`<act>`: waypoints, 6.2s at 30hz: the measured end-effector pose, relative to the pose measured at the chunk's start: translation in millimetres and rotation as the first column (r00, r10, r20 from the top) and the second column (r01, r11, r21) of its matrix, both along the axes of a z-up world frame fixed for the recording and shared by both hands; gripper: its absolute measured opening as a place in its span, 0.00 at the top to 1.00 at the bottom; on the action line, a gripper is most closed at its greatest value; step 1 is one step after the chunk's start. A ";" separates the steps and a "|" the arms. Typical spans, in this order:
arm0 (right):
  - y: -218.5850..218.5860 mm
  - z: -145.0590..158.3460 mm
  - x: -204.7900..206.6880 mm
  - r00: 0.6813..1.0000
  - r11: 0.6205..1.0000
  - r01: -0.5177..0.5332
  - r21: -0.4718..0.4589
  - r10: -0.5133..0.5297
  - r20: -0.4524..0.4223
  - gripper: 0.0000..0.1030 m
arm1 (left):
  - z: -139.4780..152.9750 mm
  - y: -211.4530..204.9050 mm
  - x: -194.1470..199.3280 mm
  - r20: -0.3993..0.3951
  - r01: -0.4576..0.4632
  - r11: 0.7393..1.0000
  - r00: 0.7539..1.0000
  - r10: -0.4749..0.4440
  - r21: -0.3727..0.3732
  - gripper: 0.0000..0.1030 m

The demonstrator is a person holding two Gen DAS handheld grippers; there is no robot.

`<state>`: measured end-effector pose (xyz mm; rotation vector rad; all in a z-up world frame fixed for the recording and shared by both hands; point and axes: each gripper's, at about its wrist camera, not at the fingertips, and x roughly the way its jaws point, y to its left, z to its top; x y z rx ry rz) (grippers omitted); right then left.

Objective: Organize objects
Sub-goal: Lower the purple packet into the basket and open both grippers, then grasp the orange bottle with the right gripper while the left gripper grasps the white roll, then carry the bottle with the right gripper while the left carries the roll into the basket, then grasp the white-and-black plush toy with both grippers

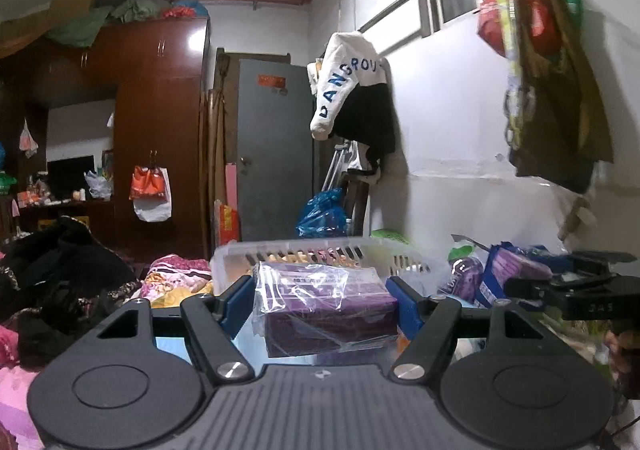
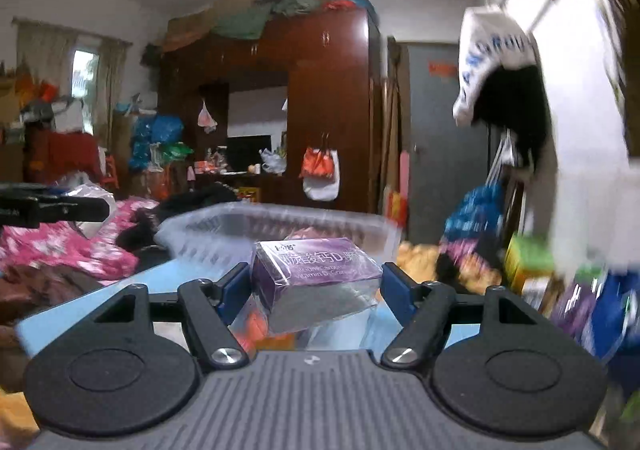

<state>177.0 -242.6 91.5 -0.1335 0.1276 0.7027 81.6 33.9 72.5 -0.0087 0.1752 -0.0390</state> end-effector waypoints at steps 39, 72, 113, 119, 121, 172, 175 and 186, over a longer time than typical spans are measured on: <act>0.9 -73.7 -9.2 0.985 0.995 -0.006 0.100 0.023 -0.169 0.00 | -58.7 0.4 -21.3 -0.014 -0.072 0.997 0.997 0.072 0.033 0.08; 33.4 -64.9 -8.7 0.992 0.998 -0.054 -0.035 0.050 -0.119 0.58 | -98.1 27.1 5.5 -0.076 -0.114 0.993 0.991 0.113 -0.015 0.53; 94.6 15.3 120.3 0.972 0.983 0.125 -0.132 -0.148 -0.181 0.58 | 27.5 8.4 136.2 -0.149 -0.113 0.991 0.981 0.122 0.065 0.53; 85.4 4.5 130.9 0.960 0.988 0.102 -0.117 -0.128 -0.247 0.58 | 14.9 16.0 145.3 -0.181 -0.129 0.990 0.974 0.136 0.049 0.53; 84.4 1.4 131.8 0.959 0.988 0.103 -0.119 -0.131 -0.251 0.58 | 10.9 18.9 146.1 -0.186 -0.129 0.991 0.973 0.134 0.034 0.52; -49.8 -112.1 22.1 0.927 0.991 0.132 0.007 -0.121 -0.355 0.53 | -113.0 -130.6 84.8 -0.271 0.242 0.966 0.939 -0.211 0.087 0.57; -49.1 -112.1 22.5 0.926 0.992 0.129 0.004 -0.119 -0.357 0.59 | -115.1 -138.5 91.5 -0.307 0.267 0.958 0.925 -0.224 0.106 0.58; -51.1 -107.5 11.3 0.949 0.993 0.115 0.015 -0.105 -0.299 0.79 | -114.6 -142.2 87.1 -0.285 0.278 0.951 0.930 -0.232 0.134 0.85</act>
